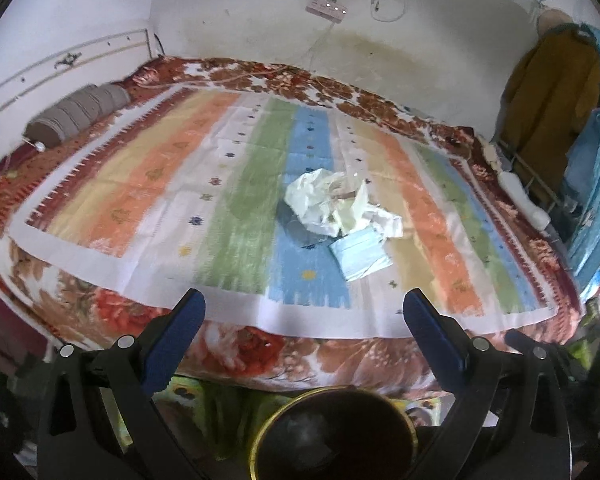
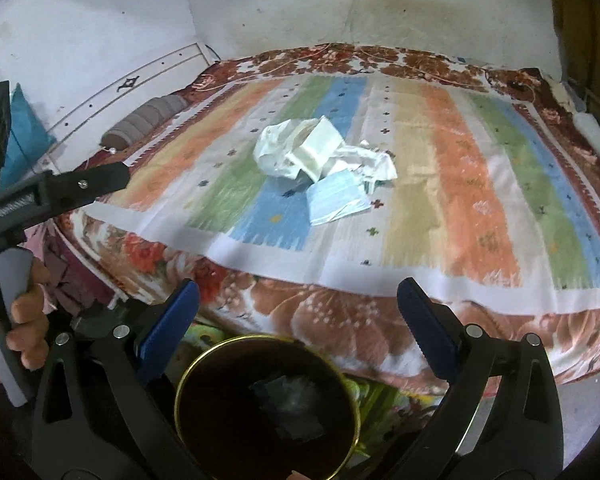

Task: Collect trash
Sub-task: 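Move the left tool to the white crumpled tissue while the right tool approaches the white paper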

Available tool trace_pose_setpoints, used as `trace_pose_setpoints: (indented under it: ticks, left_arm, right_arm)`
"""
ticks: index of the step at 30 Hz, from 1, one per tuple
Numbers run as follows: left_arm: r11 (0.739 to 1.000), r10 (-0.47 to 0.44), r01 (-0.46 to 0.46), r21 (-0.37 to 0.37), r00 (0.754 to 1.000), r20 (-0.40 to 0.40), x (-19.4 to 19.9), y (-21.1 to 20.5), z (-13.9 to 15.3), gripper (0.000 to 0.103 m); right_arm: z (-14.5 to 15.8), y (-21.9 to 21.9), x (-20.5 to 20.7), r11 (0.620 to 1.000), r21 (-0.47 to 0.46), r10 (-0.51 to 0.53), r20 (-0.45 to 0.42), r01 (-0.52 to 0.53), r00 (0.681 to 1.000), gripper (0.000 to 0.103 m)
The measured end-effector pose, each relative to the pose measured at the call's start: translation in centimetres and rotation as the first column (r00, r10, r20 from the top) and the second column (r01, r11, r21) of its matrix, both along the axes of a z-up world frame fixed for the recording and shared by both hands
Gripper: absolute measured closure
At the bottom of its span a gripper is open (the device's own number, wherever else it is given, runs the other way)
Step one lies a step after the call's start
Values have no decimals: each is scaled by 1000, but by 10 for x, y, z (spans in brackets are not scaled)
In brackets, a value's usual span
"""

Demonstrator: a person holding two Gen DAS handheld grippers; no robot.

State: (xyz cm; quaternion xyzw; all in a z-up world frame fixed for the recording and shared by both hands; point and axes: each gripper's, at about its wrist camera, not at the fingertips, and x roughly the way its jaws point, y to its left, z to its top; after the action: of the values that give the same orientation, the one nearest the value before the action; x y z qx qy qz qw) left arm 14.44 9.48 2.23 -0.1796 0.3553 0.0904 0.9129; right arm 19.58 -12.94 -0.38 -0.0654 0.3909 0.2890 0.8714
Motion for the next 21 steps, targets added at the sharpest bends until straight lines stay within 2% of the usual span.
trace_pose_setpoints:
  ticks: [7,11,15,21]
  left_arm:
    - [998,-11,10,-69,1000,-9,20,10,-5,6]
    - [994,-11,7,-110,999,-31,35,21,-7,7]
    - [987,7,-9,-161,1000,-17,50,36,-8,7]
    - [973,-1,-9,-232,999,-43,69,45,-18,7]
  right_arm:
    - [5,5,19,1000,2,-2,9,2,1000,9]
    - [7,8,32,1000,28,-5,-20,6,1000,9]
    - [7,13,48,999,33,-20,-33,21,999,9]
    - [9,21,61,999,35,-28,-40,29,999,9]
